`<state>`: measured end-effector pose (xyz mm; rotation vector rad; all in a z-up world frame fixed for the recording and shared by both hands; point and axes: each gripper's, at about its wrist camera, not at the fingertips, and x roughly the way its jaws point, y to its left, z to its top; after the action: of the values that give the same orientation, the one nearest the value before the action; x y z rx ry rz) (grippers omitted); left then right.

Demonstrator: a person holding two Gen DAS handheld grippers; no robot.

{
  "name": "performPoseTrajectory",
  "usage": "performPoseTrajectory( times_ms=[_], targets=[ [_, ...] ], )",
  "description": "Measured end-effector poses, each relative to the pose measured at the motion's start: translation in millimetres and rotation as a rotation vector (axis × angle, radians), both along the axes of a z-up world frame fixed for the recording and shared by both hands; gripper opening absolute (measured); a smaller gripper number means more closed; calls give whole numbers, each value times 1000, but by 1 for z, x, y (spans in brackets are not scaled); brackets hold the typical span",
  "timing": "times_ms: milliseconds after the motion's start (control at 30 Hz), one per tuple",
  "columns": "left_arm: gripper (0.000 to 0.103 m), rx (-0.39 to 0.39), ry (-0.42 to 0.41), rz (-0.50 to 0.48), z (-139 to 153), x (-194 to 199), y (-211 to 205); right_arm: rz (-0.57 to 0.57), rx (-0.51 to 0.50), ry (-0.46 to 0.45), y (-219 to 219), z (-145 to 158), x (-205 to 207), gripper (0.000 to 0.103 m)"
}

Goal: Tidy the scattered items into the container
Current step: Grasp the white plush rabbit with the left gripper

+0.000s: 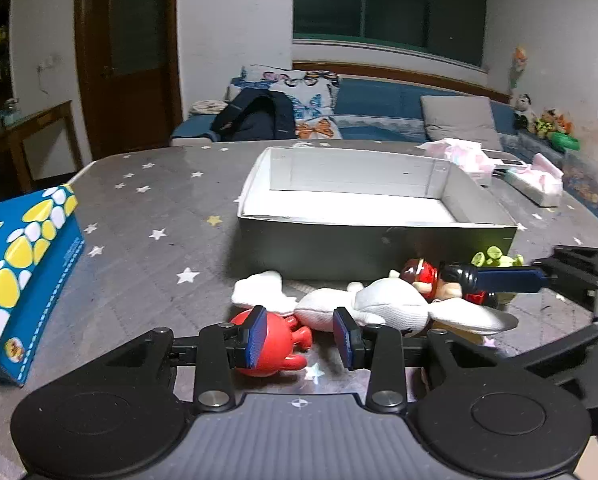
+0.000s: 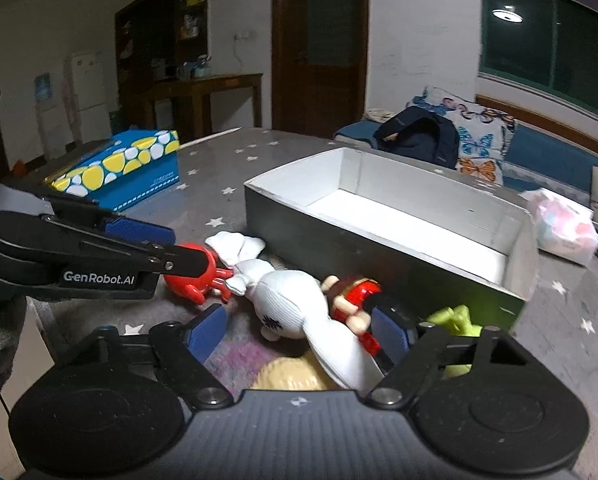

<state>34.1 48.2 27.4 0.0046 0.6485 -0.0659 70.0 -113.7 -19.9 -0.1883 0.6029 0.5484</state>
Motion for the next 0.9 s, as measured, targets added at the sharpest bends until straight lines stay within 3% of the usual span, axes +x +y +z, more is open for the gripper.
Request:
performPoseTrajectory(
  times_ms=[400,500,633,800,900],
  targets=[
    [39,-54,24,-140,3,11,-7,80,-80,25,23,-13,21,55],
    [39,-64,60,-163,0,19,-11,91,-99,26,27,-17,23,54],
    [39,-70,99,-154,-9,30,-12,95,-108,25,28,-18,25,52],
    [39,-130,147,-129,-18,40,-2,103,-127,19,29,-22,26,49],
    [30,-149,166,-121,-22,44,2,103,-128,21,29,-24,28,48]
  ],
)
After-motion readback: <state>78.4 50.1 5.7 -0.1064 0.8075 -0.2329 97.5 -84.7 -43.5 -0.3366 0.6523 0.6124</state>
